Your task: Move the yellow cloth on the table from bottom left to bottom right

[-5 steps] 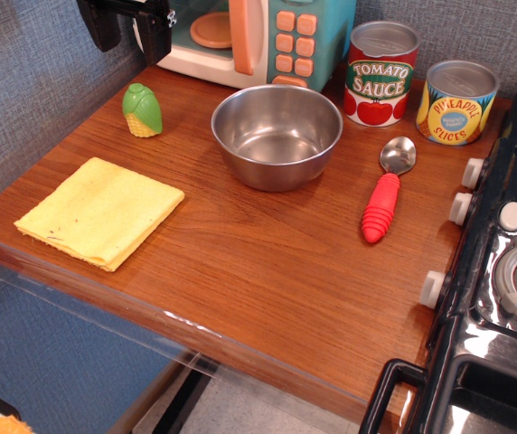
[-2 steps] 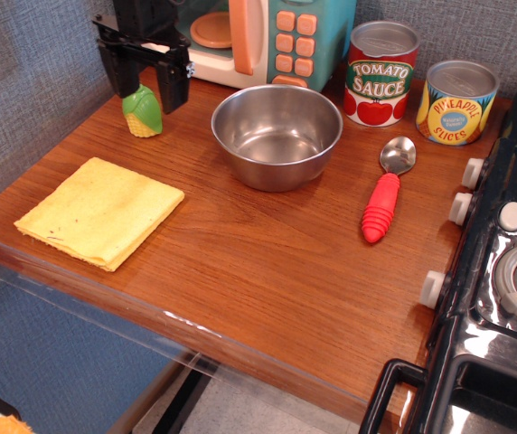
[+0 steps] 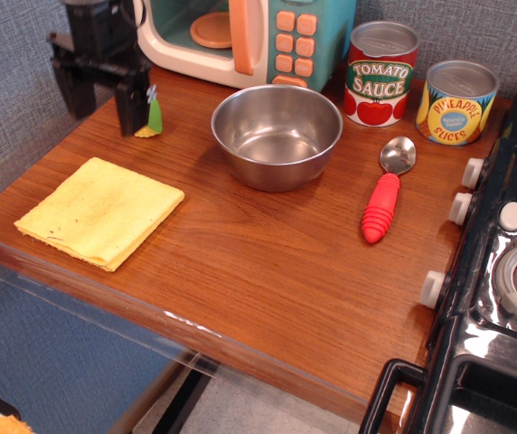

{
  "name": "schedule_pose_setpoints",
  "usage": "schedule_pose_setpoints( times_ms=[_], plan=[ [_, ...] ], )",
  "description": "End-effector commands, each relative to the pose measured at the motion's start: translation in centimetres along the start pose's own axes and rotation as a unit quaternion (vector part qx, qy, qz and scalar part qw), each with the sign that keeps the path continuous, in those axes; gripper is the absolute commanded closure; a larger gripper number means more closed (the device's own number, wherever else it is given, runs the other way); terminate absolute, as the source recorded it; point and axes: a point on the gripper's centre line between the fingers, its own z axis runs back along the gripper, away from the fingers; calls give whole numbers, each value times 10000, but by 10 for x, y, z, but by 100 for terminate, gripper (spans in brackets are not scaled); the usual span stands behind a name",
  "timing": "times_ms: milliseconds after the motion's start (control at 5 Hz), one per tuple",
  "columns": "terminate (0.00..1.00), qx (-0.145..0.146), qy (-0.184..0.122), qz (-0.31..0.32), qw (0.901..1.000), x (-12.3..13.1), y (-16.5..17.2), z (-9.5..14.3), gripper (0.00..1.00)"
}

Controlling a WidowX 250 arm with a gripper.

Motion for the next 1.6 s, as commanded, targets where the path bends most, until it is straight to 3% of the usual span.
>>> schedule_pose_setpoints(
  times_ms=[0, 400, 800, 1000, 1400],
  plan=[
    [0, -36, -204, -98, 9997, -25, -5, -13, 0],
    [0, 114, -68, -50, 9999, -56, -4, -35, 0],
    [0, 147, 25, 27, 9999, -64, -7, -56, 0],
    [0, 38, 92, -299, 9995, -71, -27, -58, 0],
    [0, -264, 98, -1566, 9873, -98, -104, -55, 0]
  ],
)
